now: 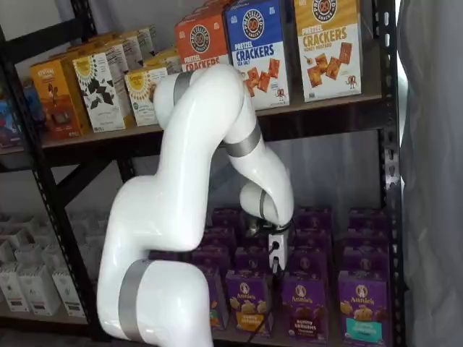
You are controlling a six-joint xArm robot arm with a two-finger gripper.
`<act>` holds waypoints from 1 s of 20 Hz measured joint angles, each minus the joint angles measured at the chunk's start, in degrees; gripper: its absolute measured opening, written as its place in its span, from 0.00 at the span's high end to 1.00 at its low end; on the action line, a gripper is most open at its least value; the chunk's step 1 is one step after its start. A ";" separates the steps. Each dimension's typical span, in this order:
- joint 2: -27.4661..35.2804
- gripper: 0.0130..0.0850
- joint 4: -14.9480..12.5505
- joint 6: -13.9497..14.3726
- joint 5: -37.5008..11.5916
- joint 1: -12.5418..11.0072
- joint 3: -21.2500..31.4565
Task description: Pick up the purple box with a brown patch in the center, on the bottom shelf, the fifth box from the left
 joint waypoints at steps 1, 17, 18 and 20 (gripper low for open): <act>0.28 0.00 -1.17 0.95 1.97 -0.22 -1.05; 6.11 0.00 1.29 -2.58 1.80 -1.78 -8.56; 6.54 0.00 0.79 -2.21 1.74 -1.85 -8.99; 7.68 0.00 -0.34 -1.44 1.57 -2.06 -10.09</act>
